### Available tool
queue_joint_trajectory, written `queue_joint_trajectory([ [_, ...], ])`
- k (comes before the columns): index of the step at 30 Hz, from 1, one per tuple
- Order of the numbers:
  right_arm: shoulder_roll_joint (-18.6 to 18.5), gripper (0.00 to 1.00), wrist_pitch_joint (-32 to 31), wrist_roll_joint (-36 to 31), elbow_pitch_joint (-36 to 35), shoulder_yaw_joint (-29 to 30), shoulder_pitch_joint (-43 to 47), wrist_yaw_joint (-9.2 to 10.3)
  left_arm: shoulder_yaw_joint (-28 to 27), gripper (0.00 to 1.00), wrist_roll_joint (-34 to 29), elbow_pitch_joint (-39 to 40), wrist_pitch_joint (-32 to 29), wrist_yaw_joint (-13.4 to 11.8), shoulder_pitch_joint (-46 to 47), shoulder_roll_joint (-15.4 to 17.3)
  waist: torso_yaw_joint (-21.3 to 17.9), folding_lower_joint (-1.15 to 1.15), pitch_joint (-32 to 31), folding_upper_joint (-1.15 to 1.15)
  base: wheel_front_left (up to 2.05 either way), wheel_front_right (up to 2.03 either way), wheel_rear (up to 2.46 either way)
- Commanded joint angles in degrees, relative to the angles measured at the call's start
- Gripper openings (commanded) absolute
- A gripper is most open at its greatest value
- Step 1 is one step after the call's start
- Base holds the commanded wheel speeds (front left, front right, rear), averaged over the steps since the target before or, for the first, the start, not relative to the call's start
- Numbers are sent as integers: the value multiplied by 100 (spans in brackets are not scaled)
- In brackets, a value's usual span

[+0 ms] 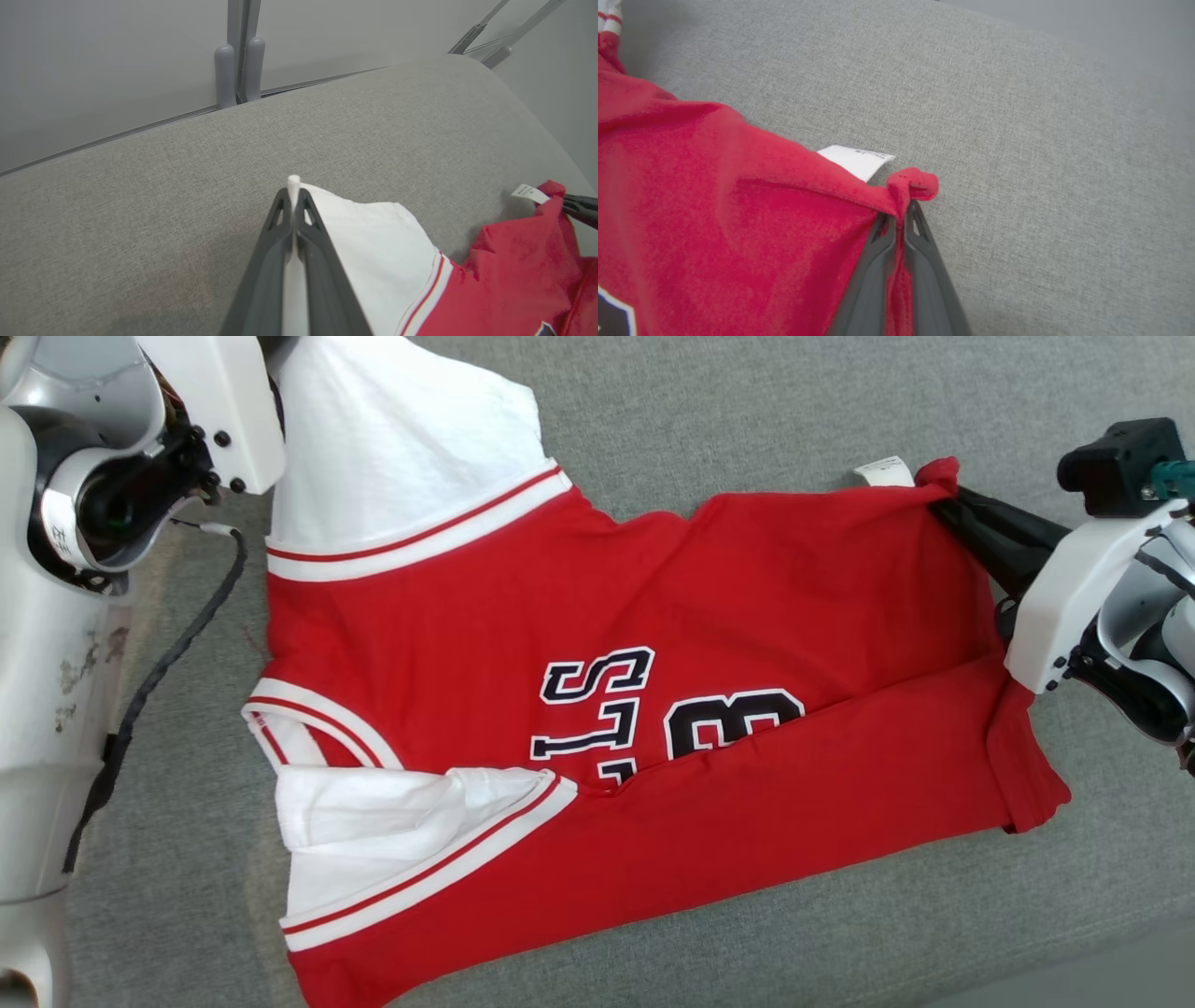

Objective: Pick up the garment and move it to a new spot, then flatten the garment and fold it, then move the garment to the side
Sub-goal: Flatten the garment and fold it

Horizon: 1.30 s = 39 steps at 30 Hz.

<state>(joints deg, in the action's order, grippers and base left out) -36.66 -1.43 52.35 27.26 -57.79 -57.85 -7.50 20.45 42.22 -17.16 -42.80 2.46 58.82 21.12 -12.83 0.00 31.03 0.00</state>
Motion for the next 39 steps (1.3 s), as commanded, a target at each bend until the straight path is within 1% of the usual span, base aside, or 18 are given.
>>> queue_joint_trajectory([
  [1,-33,0,91,-30,41,21,65,2,-37,0,32,59,23,-22,-58,7,80,0,-111,0,0,0,0],
  [10,-114,0,575,-110,281,-22,255,2,-262,0,292,953,342,-126,-647,-47,215,0,-481,0,0,0,0],
  [14,-157,0,878,-295,300,-116,443,1,-322,0,417,1733,462,-157,-1260,4,236,0,-689,0,0,0,0],
  [16,-194,0,1045,-372,263,-167,595,1,-320,0,374,2217,530,-227,-1701,88,255,0,-788,0,0,0,0],
  [21,-374,0,1433,-731,184,-239,976,2,-406,0,342,3579,834,-571,-3132,164,327,0,-989,0,0,0,0],
  [24,-518,0,1549,-991,161,-162,1211,2,-459,0,384,4294,1096,-799,-4006,72,389,0,-1087,0,0,0,0],
  [27,-621,0,1598,-1277,230,-96,1462,2,-418,0,464,4710,1368,-956,-4815,-94,487,0,-1197,0,0,0,0],
  [29,-656,0,1621,-1434,264,-50,1636,2,-353,0,615,4830,1572,-1014,-5282,-302,571,0,-1265,0,0,0,0],
  [32,-704,0,1629,-1670,313,12,1864,2,-279,0,779,4772,1879,-1012,-5822,-548,712,0,-1360,0,0,0,0],
  [36,-731,0,1654,-1947,324,59,2082,2,-175,0,991,4543,2217,-894,-6284,-835,875,0,-1448,0,0,0,0],
  [39,-736,0,1659,-2070,332,87,2214,2,-109,0,1089,4368,2387,-790,-6459,-971,992,0,-1500,0,0,0,0],
])
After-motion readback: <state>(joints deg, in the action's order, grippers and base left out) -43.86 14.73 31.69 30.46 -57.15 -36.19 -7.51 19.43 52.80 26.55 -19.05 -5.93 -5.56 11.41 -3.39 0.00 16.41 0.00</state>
